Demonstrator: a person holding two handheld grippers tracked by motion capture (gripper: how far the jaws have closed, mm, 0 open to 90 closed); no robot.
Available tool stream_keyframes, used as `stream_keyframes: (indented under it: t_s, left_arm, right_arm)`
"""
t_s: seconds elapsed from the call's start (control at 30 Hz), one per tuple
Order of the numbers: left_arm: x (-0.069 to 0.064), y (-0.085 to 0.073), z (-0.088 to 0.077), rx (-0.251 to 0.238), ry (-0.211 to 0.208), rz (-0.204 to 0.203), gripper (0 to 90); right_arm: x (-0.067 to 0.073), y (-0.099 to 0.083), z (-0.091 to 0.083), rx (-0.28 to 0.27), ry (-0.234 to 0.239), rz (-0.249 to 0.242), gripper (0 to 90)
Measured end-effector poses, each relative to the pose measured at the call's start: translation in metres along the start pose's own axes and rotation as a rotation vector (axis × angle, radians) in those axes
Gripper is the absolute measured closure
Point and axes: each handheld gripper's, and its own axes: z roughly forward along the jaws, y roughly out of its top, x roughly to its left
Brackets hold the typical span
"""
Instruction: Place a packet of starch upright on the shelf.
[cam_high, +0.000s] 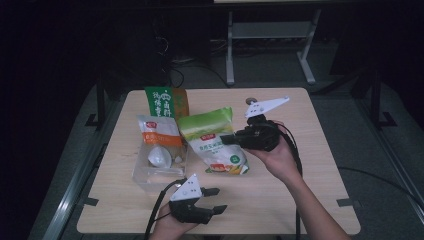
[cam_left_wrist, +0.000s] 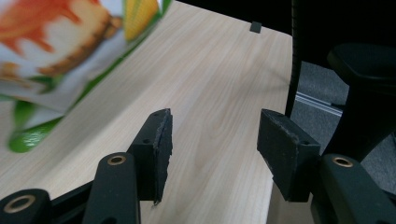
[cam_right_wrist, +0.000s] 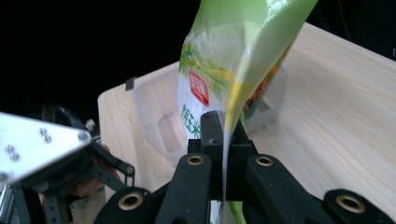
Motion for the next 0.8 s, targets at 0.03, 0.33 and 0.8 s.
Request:
stream_keyframes:
  t_s: [0.03,0.33,0.8]
  left_arm:
    - [-0.001,-0.001,0.000,-0.004,0.000,-0.002,44.4]
    - [-0.003,-0.006,-0.006,0.002,0.002,0.000,43.5]
    - [-0.006,-0.008,-0.009,-0.016,-0.014,0.006,42.1]
  right_arm:
    - [0.002,0.003,0.001,-0.001,0.002,-0.004,90.0]
    - [0.016,0.027,0.017,0.004,0.029,-0.043,90.0]
    - [0.030,0.057,0.045,-0.001,0.077,-0.067,90.0]
